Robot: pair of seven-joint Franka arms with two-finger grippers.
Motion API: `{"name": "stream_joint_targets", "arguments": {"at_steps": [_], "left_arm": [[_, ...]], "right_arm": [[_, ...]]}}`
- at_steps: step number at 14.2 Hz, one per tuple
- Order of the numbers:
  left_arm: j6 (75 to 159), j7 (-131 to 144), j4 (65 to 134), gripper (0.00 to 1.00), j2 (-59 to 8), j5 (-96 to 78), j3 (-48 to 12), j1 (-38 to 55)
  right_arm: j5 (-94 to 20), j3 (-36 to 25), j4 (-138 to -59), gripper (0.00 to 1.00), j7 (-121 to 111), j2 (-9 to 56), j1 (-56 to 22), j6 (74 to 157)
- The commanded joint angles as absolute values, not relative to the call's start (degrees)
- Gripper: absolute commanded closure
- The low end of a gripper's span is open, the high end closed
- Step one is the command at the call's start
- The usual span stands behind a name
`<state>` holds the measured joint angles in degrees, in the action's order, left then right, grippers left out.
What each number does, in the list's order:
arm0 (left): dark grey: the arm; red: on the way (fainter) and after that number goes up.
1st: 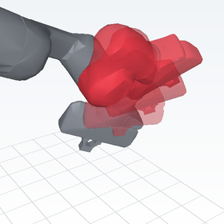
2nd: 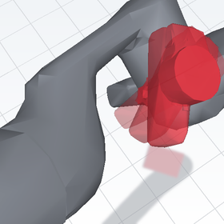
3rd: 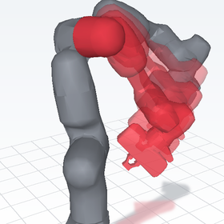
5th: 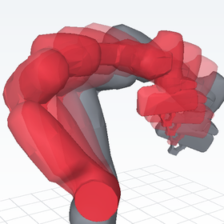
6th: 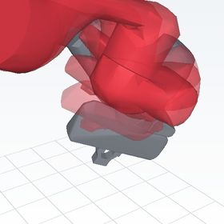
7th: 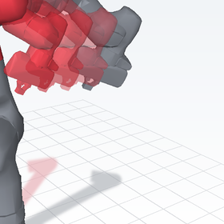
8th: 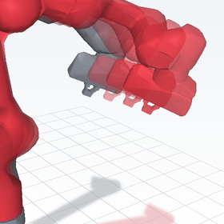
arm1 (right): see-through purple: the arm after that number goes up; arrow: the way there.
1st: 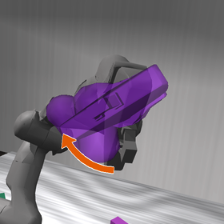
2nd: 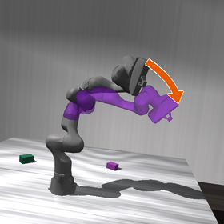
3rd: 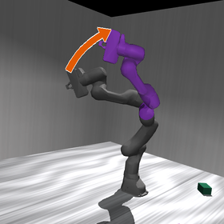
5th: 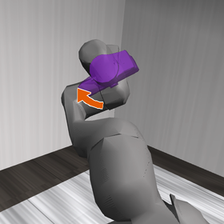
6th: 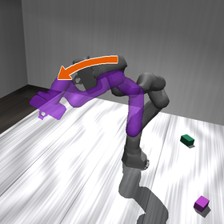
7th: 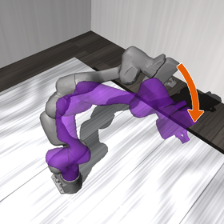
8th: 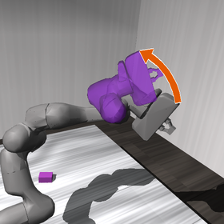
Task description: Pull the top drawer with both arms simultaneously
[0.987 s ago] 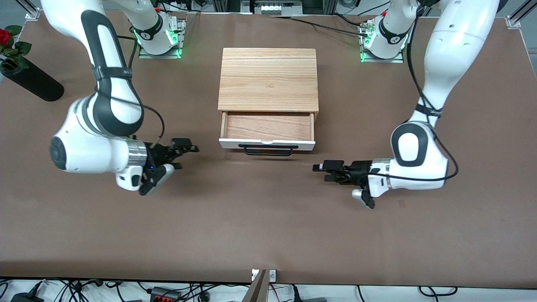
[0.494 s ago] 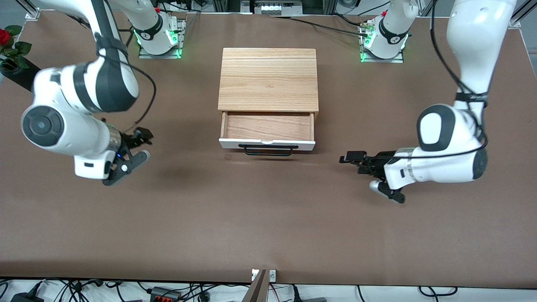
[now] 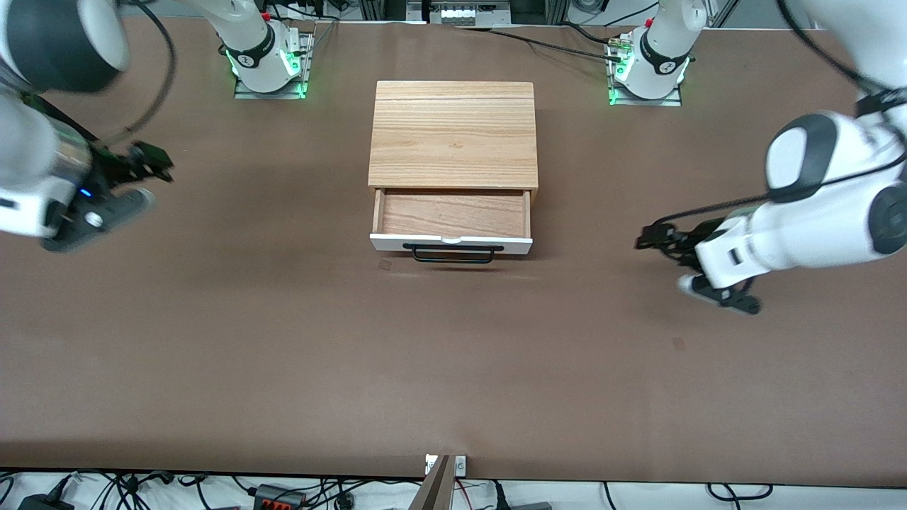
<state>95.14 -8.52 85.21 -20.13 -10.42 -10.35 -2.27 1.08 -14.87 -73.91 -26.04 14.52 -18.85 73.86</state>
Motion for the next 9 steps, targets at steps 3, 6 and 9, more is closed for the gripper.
{"name": "stream_joint_targets", "arguments": {"at_steps": [3,6,9], "left_arm": [[89.84,-2.73,87.8,0.0,-12.57,-3.26,-10.72,-2.46],[86.49,-2.11,86.92,0.0,-10.9,1.14,-11.25,-2.46],[85.09,-2.11,86.84,0.0,-9.58,1.32,-10.63,-2.64]], "right_arm": [[1.58,1.65,-96.28,0.0,-12.25,0.47,-3.63,86.62],[0.97,2.2,-99.67,0.0,-2.66,-1.93,-1.16,88.5],[1.84,1.94,-98.27,0.0,-2.11,-5.88,1.05,88.59]]}}
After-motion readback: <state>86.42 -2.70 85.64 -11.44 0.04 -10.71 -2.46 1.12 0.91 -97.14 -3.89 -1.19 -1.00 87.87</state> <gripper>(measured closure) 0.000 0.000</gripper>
